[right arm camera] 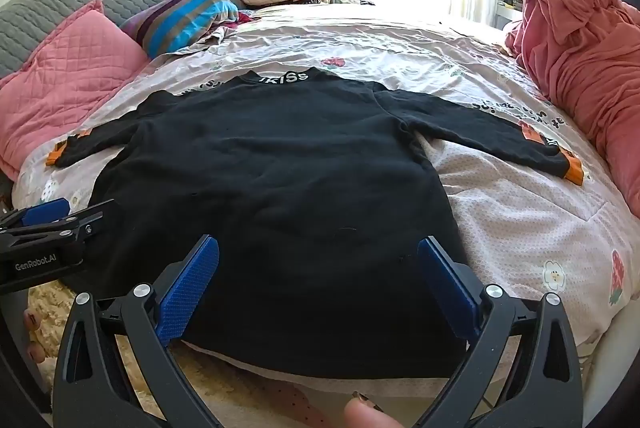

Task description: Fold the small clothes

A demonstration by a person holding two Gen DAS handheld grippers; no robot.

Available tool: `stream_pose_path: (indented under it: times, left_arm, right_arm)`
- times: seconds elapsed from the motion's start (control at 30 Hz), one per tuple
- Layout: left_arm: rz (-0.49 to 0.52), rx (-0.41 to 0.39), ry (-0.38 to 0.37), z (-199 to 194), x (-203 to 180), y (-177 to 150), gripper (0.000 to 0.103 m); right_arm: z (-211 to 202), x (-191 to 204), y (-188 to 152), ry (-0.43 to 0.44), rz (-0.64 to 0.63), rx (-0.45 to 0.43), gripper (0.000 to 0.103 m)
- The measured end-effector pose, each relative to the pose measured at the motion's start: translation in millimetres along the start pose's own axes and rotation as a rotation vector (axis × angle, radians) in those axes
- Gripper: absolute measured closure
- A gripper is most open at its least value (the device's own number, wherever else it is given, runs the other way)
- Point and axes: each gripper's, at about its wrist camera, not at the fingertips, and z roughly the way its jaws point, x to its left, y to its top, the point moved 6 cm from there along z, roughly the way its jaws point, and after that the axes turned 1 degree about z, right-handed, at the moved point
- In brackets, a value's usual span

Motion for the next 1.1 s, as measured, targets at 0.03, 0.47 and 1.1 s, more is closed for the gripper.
stream_pose_path:
  times: [0.03,0.47,1.1]
  left_arm:
    - [0.001,0.002,0.002,0.1,0.1,-0.2,0.009]
    - [-0.002,-0.002,0.002,-4.5,2.7,2.9,0.009]
    - [-0.005,-0.003,0.002,-3.4,3.0,2.8,0.009]
  right_arm:
    - [4.4,-2.0,-0.2,-0.002,0.000,0.000,0.004]
    - [1.1,0.2,0.8,-0.007,-0.006,-0.004,0.004]
    - [-1.3,-0.7,-0.7,-0.010,-0.003,-0.007,0.004]
